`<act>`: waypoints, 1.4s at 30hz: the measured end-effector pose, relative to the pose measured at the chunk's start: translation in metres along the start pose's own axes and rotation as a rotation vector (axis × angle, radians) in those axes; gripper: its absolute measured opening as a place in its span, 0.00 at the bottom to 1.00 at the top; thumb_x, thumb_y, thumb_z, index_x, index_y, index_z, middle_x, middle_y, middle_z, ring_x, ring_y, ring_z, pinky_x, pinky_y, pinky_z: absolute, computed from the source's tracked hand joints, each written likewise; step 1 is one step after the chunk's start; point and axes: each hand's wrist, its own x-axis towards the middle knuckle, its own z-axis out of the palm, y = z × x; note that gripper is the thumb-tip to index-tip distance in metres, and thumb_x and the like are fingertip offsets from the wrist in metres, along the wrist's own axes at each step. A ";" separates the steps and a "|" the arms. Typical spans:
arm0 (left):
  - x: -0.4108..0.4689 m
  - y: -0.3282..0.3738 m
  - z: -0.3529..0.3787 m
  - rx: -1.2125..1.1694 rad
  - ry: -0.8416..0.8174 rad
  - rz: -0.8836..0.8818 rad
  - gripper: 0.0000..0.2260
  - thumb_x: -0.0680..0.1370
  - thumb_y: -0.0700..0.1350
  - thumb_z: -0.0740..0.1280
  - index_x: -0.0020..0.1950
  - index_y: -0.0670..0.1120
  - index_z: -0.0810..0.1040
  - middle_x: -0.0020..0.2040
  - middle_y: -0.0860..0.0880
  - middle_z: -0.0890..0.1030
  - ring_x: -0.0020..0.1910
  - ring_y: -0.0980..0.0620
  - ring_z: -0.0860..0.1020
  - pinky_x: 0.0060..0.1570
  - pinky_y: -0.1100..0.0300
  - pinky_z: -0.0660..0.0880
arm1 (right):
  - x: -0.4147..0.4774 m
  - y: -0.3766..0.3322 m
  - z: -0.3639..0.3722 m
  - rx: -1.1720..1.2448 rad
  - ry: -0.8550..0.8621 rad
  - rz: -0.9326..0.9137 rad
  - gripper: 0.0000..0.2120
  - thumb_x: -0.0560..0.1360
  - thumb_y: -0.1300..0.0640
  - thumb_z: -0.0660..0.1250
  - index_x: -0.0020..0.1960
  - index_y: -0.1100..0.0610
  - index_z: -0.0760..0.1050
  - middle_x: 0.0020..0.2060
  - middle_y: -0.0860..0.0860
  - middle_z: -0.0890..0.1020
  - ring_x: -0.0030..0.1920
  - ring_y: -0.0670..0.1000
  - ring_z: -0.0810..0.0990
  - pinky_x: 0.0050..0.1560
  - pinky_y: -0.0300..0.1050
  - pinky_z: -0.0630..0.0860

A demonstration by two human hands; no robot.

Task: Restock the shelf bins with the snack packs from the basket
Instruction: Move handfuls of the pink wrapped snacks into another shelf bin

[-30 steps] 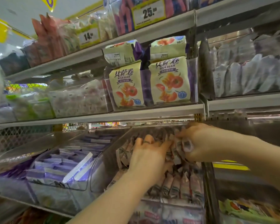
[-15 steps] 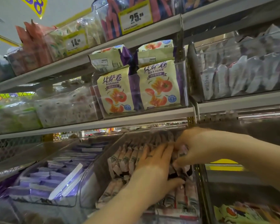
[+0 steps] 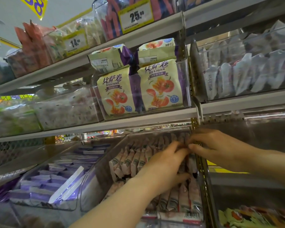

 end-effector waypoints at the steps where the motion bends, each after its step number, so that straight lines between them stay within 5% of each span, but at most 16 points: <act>1: 0.000 -0.004 -0.003 -0.065 0.013 0.014 0.29 0.74 0.48 0.71 0.73 0.52 0.66 0.68 0.53 0.67 0.63 0.48 0.73 0.60 0.51 0.74 | 0.000 0.001 0.000 0.008 0.002 0.003 0.18 0.75 0.42 0.55 0.49 0.50 0.78 0.45 0.42 0.75 0.47 0.42 0.75 0.52 0.47 0.72; 4: 0.000 -0.015 -0.010 -0.187 0.017 0.026 0.26 0.73 0.49 0.71 0.70 0.56 0.68 0.65 0.54 0.75 0.61 0.56 0.74 0.61 0.56 0.73 | -0.001 0.003 0.002 0.023 0.010 0.004 0.20 0.74 0.40 0.53 0.49 0.50 0.78 0.45 0.43 0.75 0.46 0.43 0.75 0.50 0.48 0.73; 6: 0.003 -0.017 -0.010 -0.132 -0.029 0.005 0.25 0.75 0.52 0.69 0.71 0.58 0.66 0.62 0.50 0.77 0.60 0.52 0.75 0.57 0.56 0.73 | -0.001 0.004 0.004 0.035 0.006 0.008 0.21 0.75 0.40 0.52 0.49 0.51 0.78 0.45 0.43 0.75 0.47 0.43 0.75 0.50 0.47 0.73; 9: 0.010 -0.015 -0.002 0.166 -0.113 -0.037 0.22 0.80 0.57 0.59 0.73 0.58 0.62 0.64 0.47 0.75 0.66 0.45 0.67 0.59 0.53 0.65 | 0.000 0.003 0.006 0.053 0.010 -0.019 0.20 0.76 0.42 0.52 0.47 0.51 0.78 0.45 0.42 0.75 0.48 0.41 0.74 0.50 0.43 0.72; 12: 0.007 -0.015 0.000 0.168 -0.104 0.003 0.24 0.80 0.58 0.54 0.75 0.56 0.58 0.73 0.52 0.66 0.70 0.48 0.62 0.68 0.51 0.61 | -0.002 0.005 0.008 0.076 0.026 -0.034 0.18 0.77 0.43 0.52 0.47 0.51 0.78 0.45 0.41 0.75 0.48 0.41 0.74 0.49 0.41 0.71; 17: -0.011 -0.010 0.007 0.054 0.005 0.080 0.33 0.72 0.66 0.59 0.75 0.56 0.58 0.73 0.56 0.61 0.69 0.51 0.66 0.67 0.55 0.65 | -0.003 0.004 0.011 0.113 0.063 -0.029 0.15 0.78 0.48 0.55 0.46 0.53 0.77 0.42 0.44 0.76 0.44 0.43 0.74 0.46 0.40 0.70; 23: 0.010 -0.007 0.012 0.204 0.122 0.018 0.27 0.73 0.59 0.67 0.70 0.56 0.66 0.64 0.53 0.75 0.59 0.45 0.75 0.50 0.51 0.73 | -0.003 0.005 0.012 0.146 0.078 -0.023 0.14 0.78 0.48 0.55 0.51 0.51 0.78 0.46 0.44 0.78 0.48 0.43 0.75 0.50 0.40 0.70; 27: 0.016 -0.007 0.017 0.225 0.114 0.005 0.29 0.72 0.58 0.67 0.71 0.54 0.65 0.65 0.51 0.73 0.61 0.45 0.73 0.49 0.51 0.72 | -0.005 0.002 0.010 0.176 0.057 -0.005 0.13 0.78 0.49 0.57 0.53 0.51 0.79 0.48 0.45 0.79 0.50 0.42 0.76 0.52 0.43 0.72; 31: -0.001 -0.032 -0.001 -0.005 -0.006 0.003 0.36 0.66 0.70 0.61 0.72 0.60 0.61 0.69 0.58 0.67 0.66 0.55 0.69 0.61 0.57 0.71 | 0.005 -0.003 -0.004 0.108 -0.038 0.075 0.10 0.75 0.48 0.63 0.52 0.47 0.81 0.46 0.45 0.83 0.47 0.43 0.79 0.49 0.43 0.76; 34: -0.023 -0.063 -0.011 0.061 -0.027 -0.125 0.37 0.65 0.74 0.61 0.72 0.62 0.64 0.70 0.62 0.66 0.68 0.58 0.67 0.66 0.56 0.70 | 0.022 -0.018 -0.010 0.043 -0.238 0.100 0.15 0.72 0.45 0.67 0.57 0.47 0.80 0.49 0.41 0.82 0.49 0.42 0.79 0.50 0.38 0.76; 38: -0.032 -0.073 -0.007 0.167 -0.117 -0.211 0.32 0.72 0.66 0.65 0.75 0.60 0.61 0.75 0.59 0.64 0.72 0.54 0.65 0.70 0.52 0.65 | 0.049 -0.051 0.003 -0.257 -0.549 0.025 0.20 0.70 0.41 0.68 0.57 0.50 0.77 0.44 0.47 0.81 0.45 0.50 0.80 0.48 0.48 0.80; 40: -0.030 -0.075 -0.005 0.154 -0.137 -0.204 0.30 0.75 0.59 0.67 0.75 0.59 0.62 0.75 0.56 0.65 0.71 0.52 0.67 0.68 0.53 0.67 | 0.061 -0.060 0.011 -0.375 -0.594 0.005 0.25 0.70 0.40 0.70 0.60 0.55 0.76 0.49 0.51 0.80 0.48 0.53 0.79 0.49 0.50 0.80; 42: -0.025 -0.079 -0.009 0.095 -0.140 -0.200 0.26 0.77 0.51 0.69 0.73 0.57 0.65 0.72 0.54 0.70 0.68 0.51 0.71 0.64 0.56 0.70 | 0.067 -0.063 0.017 -0.413 -0.586 -0.009 0.21 0.71 0.41 0.69 0.53 0.57 0.76 0.44 0.51 0.79 0.43 0.53 0.78 0.41 0.46 0.78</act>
